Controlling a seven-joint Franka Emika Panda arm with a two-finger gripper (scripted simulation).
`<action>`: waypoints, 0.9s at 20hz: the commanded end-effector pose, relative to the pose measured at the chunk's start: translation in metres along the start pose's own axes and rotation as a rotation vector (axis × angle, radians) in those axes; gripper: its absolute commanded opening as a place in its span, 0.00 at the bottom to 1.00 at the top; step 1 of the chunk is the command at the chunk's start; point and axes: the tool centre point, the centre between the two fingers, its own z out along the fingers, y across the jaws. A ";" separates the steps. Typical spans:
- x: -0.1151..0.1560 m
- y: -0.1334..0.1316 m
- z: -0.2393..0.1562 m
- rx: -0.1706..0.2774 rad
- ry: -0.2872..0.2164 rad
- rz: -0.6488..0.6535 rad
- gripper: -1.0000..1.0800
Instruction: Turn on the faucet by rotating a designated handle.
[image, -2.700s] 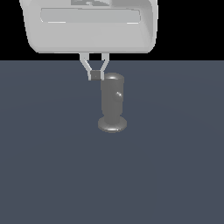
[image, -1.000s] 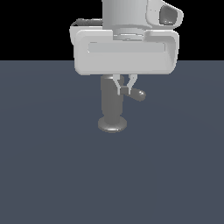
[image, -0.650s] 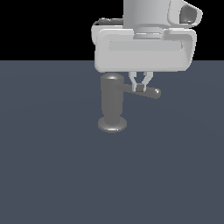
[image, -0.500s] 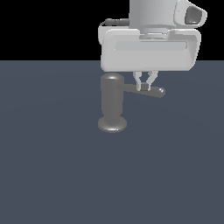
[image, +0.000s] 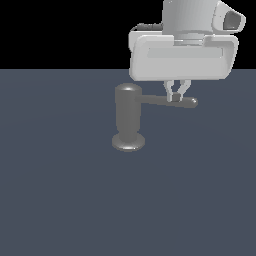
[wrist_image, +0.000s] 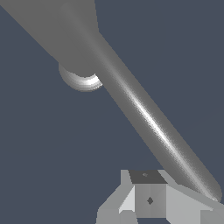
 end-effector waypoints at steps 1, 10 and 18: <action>0.002 0.005 0.000 0.000 0.001 0.007 0.00; 0.024 0.027 0.003 0.001 -0.005 0.013 0.00; 0.043 0.045 0.005 0.002 -0.010 0.018 0.00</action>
